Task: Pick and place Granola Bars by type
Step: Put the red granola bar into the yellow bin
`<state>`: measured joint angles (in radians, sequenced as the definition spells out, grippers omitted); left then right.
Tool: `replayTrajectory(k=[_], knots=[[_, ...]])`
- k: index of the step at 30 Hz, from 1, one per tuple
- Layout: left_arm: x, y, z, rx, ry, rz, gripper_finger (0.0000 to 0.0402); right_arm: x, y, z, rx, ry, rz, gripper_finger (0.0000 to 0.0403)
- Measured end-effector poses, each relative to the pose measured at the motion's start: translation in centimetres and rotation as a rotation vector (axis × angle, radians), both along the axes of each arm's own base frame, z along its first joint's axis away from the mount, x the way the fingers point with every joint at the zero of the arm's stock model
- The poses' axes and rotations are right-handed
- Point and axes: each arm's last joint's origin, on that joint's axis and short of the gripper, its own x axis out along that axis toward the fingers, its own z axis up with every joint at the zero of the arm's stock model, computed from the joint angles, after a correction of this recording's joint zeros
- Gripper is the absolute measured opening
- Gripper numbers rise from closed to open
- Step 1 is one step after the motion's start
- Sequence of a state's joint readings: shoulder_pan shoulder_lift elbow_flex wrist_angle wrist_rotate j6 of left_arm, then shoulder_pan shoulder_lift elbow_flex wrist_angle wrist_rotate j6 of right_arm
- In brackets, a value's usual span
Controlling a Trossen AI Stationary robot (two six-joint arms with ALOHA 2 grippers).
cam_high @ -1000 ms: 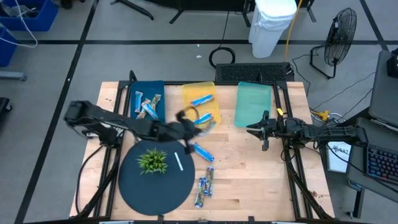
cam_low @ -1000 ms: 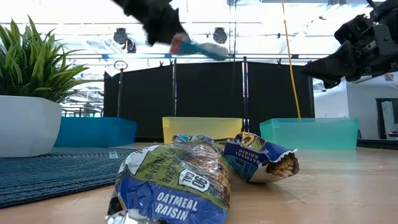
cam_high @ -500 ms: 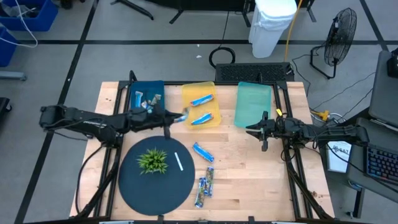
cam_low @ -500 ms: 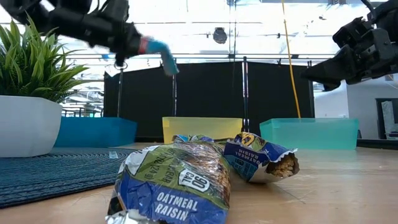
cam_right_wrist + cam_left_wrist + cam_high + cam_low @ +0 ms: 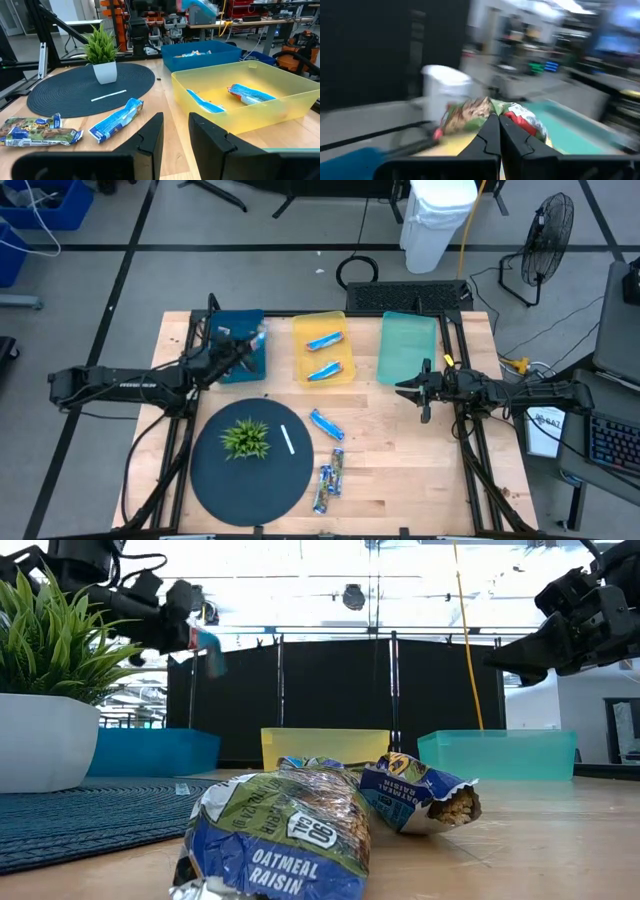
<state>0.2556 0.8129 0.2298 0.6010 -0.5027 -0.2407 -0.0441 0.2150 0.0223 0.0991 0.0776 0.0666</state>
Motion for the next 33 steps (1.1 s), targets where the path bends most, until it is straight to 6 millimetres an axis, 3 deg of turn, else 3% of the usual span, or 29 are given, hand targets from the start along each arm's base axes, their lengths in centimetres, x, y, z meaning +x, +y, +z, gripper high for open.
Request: replayTrajectory(k=[4,14,21,27,33], knots=[[-0.2,0.7,-0.2,-0.011,0.004,0.157,0.0,0.0,0.0,0.0,0.0,0.001,0.0,0.0084],[1.5,1.3,-1.3,-0.023,0.004,0.095,0.0001,0.0,0.0,0.0,0.0,-0.001,0.0,0.0084],[3.9,1.6,-2.0,-0.022,0.004,-0.279,0.0001,0.0,0.0,0.0,0.0,-0.001,0.0,0.0084],[6.7,2.8,-1.4,-0.049,0.016,-0.542,0.0001,0.0,0.0,0.0,0.0,-0.001,0.0,0.0084],[9.5,5.2,-1.2,-0.098,0.059,-0.502,0.0001,0.0,0.0,0.0,0.0,-0.001,0.0,0.0084]])
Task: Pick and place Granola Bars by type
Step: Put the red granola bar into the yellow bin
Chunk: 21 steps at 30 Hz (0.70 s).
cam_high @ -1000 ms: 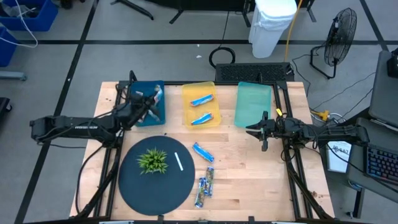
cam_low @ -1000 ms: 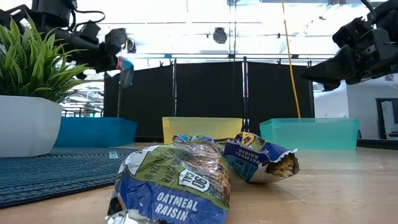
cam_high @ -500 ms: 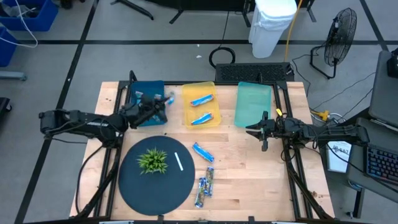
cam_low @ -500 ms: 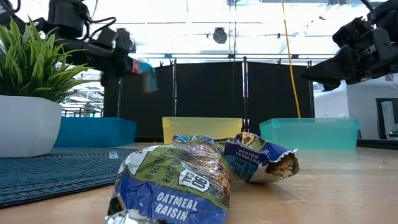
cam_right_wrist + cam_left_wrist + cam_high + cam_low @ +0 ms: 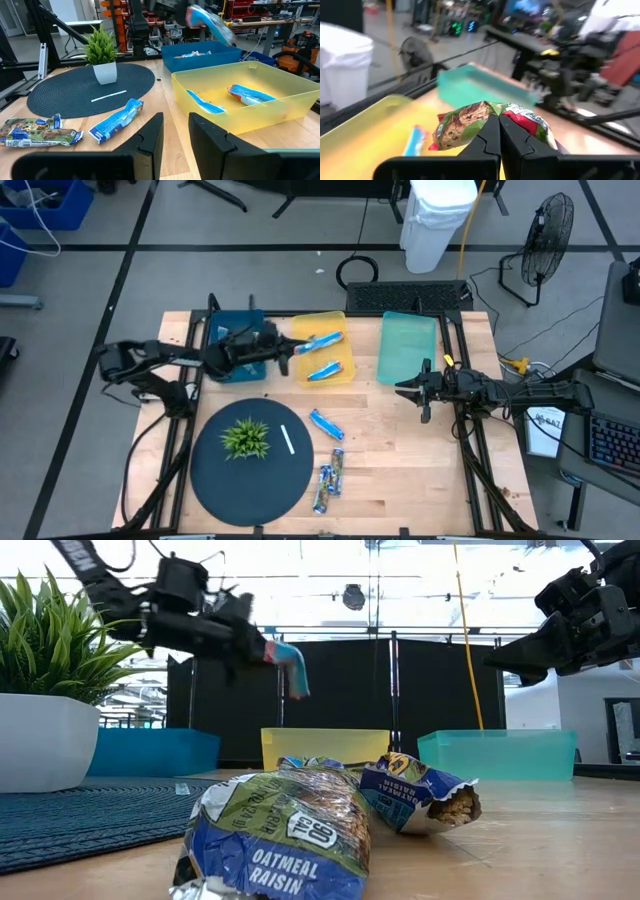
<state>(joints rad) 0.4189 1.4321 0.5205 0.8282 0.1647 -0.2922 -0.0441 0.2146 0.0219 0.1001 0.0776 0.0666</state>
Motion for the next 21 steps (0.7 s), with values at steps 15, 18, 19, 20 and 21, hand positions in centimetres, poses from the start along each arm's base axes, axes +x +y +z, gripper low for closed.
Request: replayTrajectory(k=[15,18,19,20,21], knots=[[6.2,3.7,-4.1,-0.013,0.25,0.215,0.0004,0.0,0.0,0.0,0.0,0.0,0.0,0.0084],[6.2,3.8,-4.2,-0.005,0.255,0.237,0.001,0.0,0.0,0.0,0.0,0.0,0.0,0.0084],[6.2,3.8,-4.2,-0.005,0.254,0.237,0.0014,0.0,0.0,0.0,0.0,0.0,0.0,0.0084],[6.2,3.8,-4.2,-0.005,0.254,0.237,0.0019,0.0,0.0,0.0,0.0,0.0,0.0,0.0084],[6.2,3.8,-4.2,-0.005,0.253,0.237,0.0023,0.0,0.0,0.0,0.0,0.0,0.0,0.0084]])
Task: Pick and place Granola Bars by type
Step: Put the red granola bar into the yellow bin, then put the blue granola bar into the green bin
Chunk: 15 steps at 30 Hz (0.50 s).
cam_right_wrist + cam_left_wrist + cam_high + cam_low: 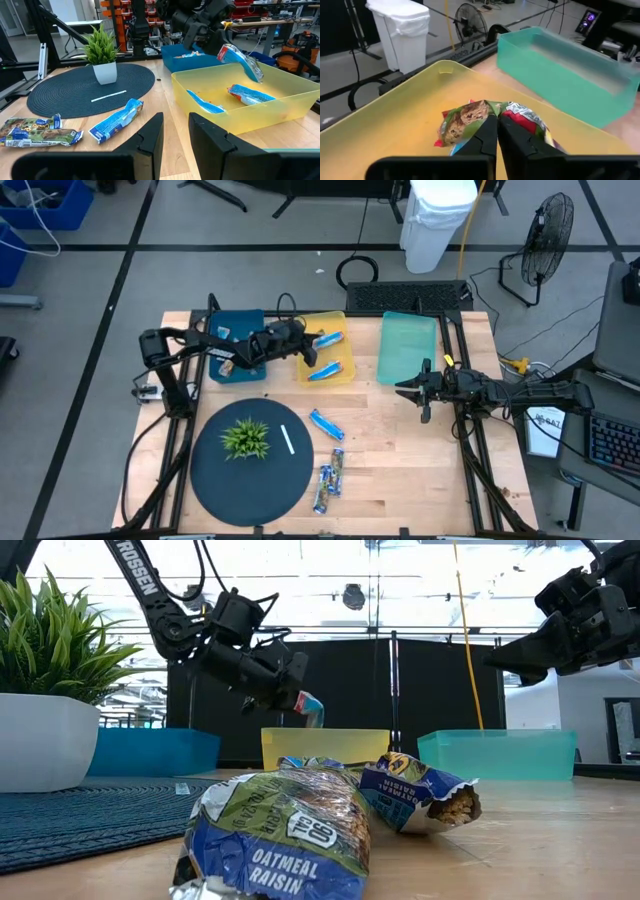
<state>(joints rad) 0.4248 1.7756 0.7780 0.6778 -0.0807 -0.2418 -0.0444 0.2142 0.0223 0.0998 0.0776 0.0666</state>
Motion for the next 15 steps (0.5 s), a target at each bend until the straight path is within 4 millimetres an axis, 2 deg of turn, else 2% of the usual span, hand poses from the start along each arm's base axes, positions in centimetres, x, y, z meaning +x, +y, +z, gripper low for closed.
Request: replayTrajectory(k=[5,11,15], knots=[[-0.02,0.02,-0.01,-0.002,0.0,0.006,0.005,0.0,0.0,0.0,0.0,0.0,0.0,0.0084],[-0.02,0.03,0.0,-0.017,-0.011,0.035,0.0102,0.0,0.0,0.0,0.0,0.0,0.0,0.0084],[0.11,-0.27,0.2,-0.058,-0.04,-0.033,0.0137,0.0,0.0,0.0,0.0,0.0,0.0,0.0084]])
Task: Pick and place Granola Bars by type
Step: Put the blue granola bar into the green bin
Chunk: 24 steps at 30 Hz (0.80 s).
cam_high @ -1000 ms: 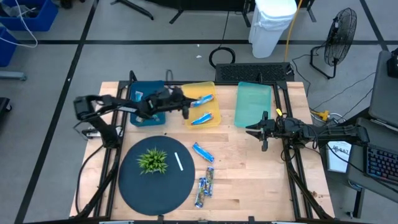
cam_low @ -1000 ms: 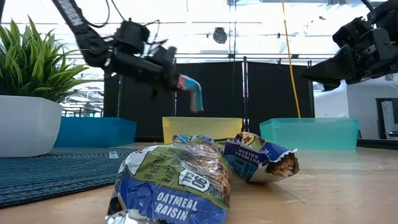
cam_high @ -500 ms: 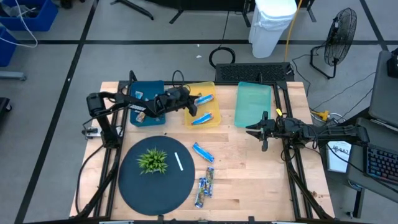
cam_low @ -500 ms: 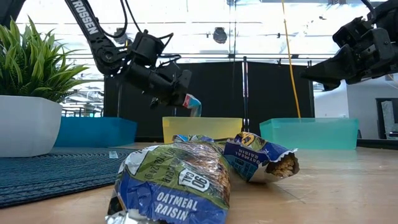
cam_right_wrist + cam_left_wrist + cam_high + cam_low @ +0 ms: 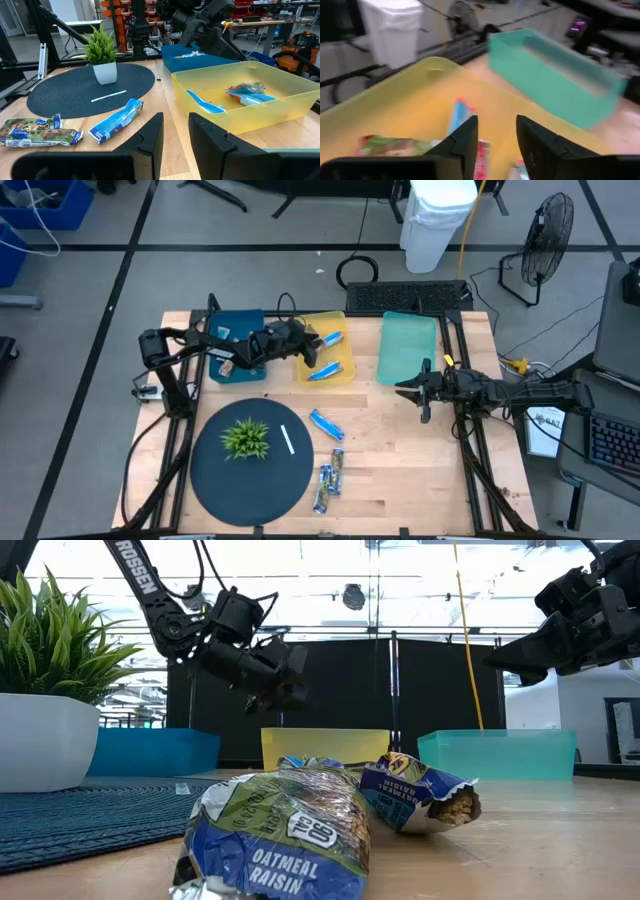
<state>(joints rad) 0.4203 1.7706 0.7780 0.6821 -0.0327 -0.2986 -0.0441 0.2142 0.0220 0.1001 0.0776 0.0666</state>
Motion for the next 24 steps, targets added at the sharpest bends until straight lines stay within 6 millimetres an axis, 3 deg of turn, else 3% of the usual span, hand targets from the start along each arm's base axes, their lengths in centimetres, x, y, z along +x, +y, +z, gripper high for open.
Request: replayTrajectory(k=[7,13,20,24], knots=[[-0.3,-2.1,3.8,0.005,-0.09,-0.136,0.016,0.0,0.0,0.0,0.0,0.0,0.0,0.0084],[-0.8,-6.8,7.0,0.116,-0.067,-0.358,0.0161,0.0,0.0,0.0,0.0,0.0,0.0,0.0084],[-1.8,-12.8,8.6,0.287,0.023,-0.54,0.0161,0.0,0.0,0.0,0.0,0.0,0.0,0.0084],[-3.0,-14.7,8.2,0.343,0.004,-0.605,0.0161,0.0,0.0,0.0,0.0,0.0,0.0,0.0084]])
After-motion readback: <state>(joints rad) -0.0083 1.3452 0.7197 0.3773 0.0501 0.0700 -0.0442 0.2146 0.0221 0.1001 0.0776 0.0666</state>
